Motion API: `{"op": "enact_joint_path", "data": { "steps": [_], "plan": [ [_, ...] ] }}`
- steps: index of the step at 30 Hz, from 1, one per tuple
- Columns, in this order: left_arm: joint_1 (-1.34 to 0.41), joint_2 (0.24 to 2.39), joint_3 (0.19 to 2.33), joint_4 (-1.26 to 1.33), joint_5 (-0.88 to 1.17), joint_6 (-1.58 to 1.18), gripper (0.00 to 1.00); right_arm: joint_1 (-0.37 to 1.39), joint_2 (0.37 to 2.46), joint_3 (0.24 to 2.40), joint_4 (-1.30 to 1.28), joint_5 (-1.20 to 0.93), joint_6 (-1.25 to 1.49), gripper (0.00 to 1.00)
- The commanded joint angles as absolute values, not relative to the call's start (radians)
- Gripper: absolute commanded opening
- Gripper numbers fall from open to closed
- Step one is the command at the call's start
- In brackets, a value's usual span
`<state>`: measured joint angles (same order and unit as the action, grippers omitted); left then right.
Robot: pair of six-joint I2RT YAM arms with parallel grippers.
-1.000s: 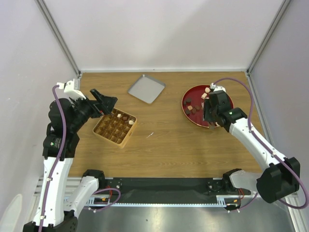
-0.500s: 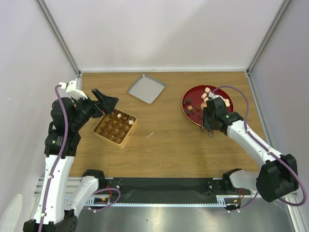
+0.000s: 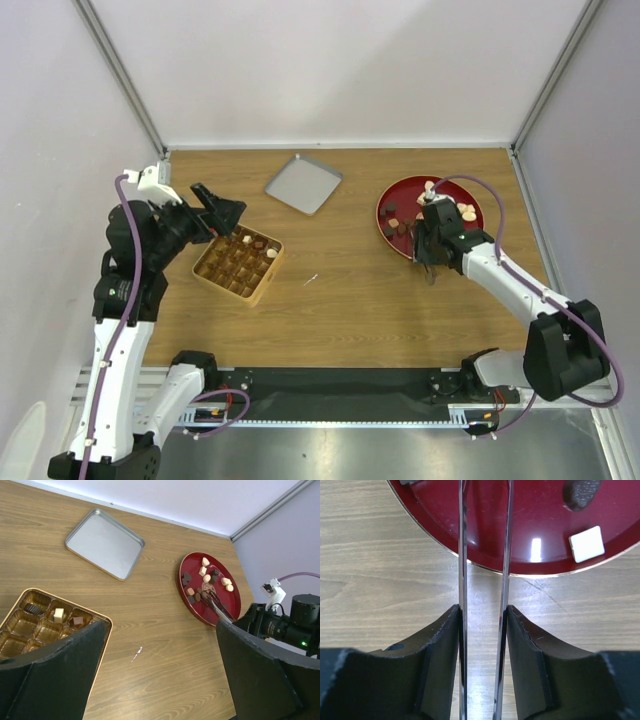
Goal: Pack the chocolate
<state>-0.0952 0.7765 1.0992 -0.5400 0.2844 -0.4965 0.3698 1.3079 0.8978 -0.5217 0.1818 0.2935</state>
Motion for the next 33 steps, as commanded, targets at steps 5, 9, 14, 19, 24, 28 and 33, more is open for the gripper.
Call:
{"op": "enact_joint_path", "data": {
  "steps": [5,9,14,19,24,28,33],
  "plan": [
    [-0.097,0.782,1.108,-0.505,0.290,-0.489,1.00,0.368,1.362,0.942,-0.420,0.192,0.284,0.46],
    [-0.097,0.790,1.104,-0.506,0.290,-0.488,1.00,0.368,1.394,0.963,-0.416,0.193,0.281,0.46],
    [-0.097,0.792,1.112,-0.509,0.285,-0.485,1.00,0.365,1.414,0.982,-0.403,0.187,0.272,0.45],
    [-0.097,0.795,1.114,-0.509,0.284,-0.489,1.00,0.359,1.420,0.997,-0.406,0.169,0.271,0.38],
    [-0.097,0.801,1.115,-0.503,0.288,-0.491,1.00,0.357,1.388,1.028,-0.446,0.181,0.268,0.34],
    [-0.097,0.808,1.126,-0.506,0.287,-0.486,1.00,0.359,1.350,1.072,-0.480,0.181,0.272,0.32],
    [-0.097,0.816,1.131,-0.509,0.273,-0.476,1.00,0.374,1.318,1.100,-0.509,0.169,0.268,0.31]
  ]
}}
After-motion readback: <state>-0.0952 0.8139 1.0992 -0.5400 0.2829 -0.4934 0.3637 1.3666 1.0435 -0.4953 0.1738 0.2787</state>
